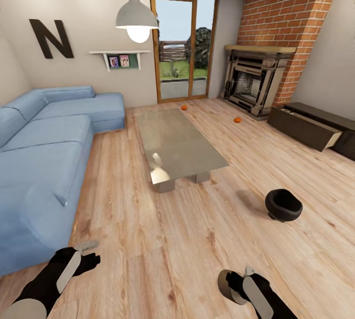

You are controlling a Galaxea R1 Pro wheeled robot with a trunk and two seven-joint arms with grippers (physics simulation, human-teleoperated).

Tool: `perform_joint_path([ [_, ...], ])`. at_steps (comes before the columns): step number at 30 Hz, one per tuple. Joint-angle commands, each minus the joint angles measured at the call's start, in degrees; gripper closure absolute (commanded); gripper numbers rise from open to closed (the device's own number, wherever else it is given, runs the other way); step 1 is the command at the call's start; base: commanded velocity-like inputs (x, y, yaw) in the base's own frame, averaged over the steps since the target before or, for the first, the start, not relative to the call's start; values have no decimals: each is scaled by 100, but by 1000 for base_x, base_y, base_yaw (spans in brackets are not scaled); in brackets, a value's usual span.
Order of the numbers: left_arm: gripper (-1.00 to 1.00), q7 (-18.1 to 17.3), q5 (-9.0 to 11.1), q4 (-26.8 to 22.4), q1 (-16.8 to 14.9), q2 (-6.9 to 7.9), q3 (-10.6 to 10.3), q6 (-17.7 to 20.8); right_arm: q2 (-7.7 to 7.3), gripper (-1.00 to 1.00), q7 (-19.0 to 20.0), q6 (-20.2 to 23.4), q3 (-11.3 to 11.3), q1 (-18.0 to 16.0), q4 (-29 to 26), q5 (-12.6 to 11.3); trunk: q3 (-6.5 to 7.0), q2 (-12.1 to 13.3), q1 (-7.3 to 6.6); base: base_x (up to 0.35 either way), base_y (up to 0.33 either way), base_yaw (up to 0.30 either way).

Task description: Place each of the two pumpkins and all three candles from the living room inside a cabinet in the living room (use any cabinet), then make sure every cabinet is closed, and position the cauldron so it is next to a table in the living room.

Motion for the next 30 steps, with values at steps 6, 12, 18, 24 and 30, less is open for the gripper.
perform_joint_path([
  [6, -100, 1, -5, 7, 0, -100, -330, -13, 8, 100, -1, -489, -114, 70, 356, -23, 58, 0, 0, 0, 0, 0],
  [12, -100, -3, -5, 9, 0, -104, -347, -9, 31, 100, 3, -739, -326, 73, 443, -16, 115, 0, 0, 0, 0, 0],
  [18, -100, -3, -5, 9, 0, -104, -348, -6, 43, 100, 6, -1130, -343, 73, 559, -17, 172, 0, 0, 0, 0, 0],
  [24, -100, -3, -5, 10, 0, -104, -348, -6, 50, 100, 7, -1173, -343, 73, 626, -15, 229, 0, 0, 0, 0, 0],
  [30, -100, 5, -5, 8, 0, -119, -349, -13, 55, 100, 7, -1181, -351, 73, 701, -20, 286, 0, 0, 0, 0, 0],
])
